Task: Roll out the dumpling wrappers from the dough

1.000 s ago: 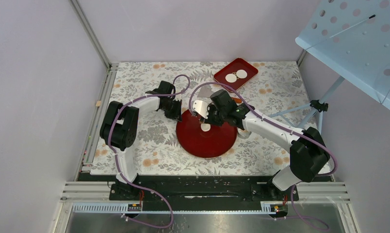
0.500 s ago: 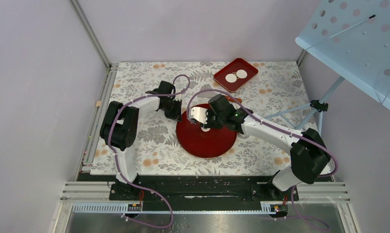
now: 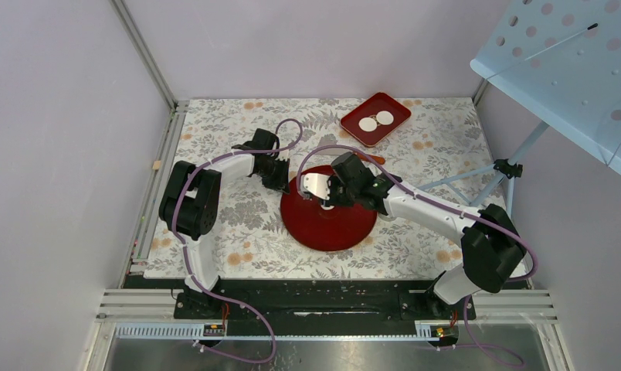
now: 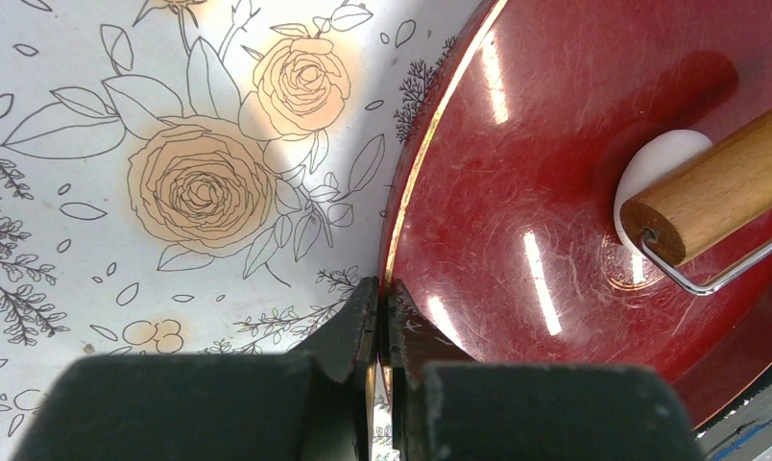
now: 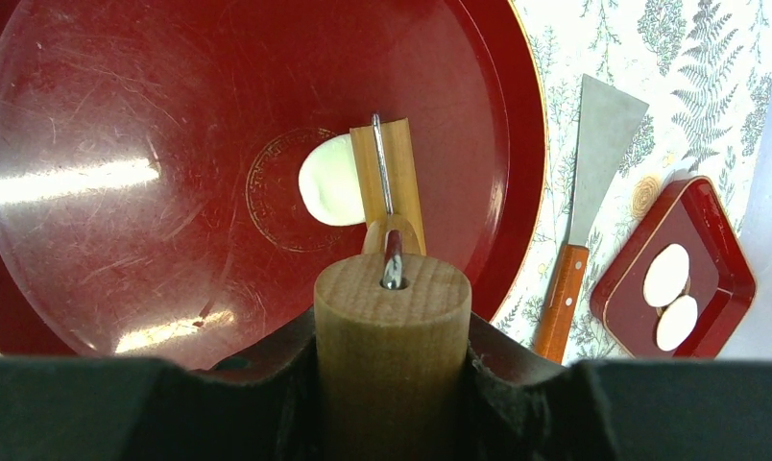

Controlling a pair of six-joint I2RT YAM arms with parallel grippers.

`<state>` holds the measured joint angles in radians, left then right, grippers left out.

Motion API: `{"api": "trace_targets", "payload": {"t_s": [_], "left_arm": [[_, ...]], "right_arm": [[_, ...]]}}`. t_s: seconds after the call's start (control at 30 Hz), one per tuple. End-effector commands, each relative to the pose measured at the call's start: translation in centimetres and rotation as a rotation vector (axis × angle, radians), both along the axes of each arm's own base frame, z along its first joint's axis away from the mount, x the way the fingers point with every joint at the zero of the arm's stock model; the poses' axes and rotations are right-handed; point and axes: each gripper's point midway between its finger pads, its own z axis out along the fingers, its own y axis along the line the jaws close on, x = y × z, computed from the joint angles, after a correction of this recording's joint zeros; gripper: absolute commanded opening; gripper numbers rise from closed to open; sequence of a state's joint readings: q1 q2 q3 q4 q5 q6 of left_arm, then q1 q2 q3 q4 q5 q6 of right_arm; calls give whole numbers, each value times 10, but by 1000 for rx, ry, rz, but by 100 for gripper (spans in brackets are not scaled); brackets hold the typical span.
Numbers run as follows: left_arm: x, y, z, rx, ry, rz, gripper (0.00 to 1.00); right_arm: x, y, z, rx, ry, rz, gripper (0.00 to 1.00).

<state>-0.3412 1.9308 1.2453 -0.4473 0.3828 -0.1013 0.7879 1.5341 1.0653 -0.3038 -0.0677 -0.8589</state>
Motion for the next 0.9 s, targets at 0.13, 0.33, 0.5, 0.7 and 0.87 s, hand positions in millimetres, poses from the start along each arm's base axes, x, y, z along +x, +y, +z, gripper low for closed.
{"api": "trace_targets", "payload": {"t_s": [0.13, 0.33, 0.5, 0.7, 0.87], "left_arm": [[-6, 1, -8, 24, 30, -11, 0], [-5, 2, -7, 23, 28, -7, 0], [-5, 2, -7, 23, 28, -7, 0], [-5, 2, -7, 26, 29, -7, 0], [-5, 2, -7, 25, 28, -7, 0]], "right_arm": [[-72, -41, -63, -219, 305, 45, 0], [-85, -47, -66, -243, 346, 61, 0], [-93, -52, -70, -261, 369, 66, 0], [-101, -57, -75, -279, 397, 70, 0], [-109, -60, -77, -291, 424, 78, 0]]}}
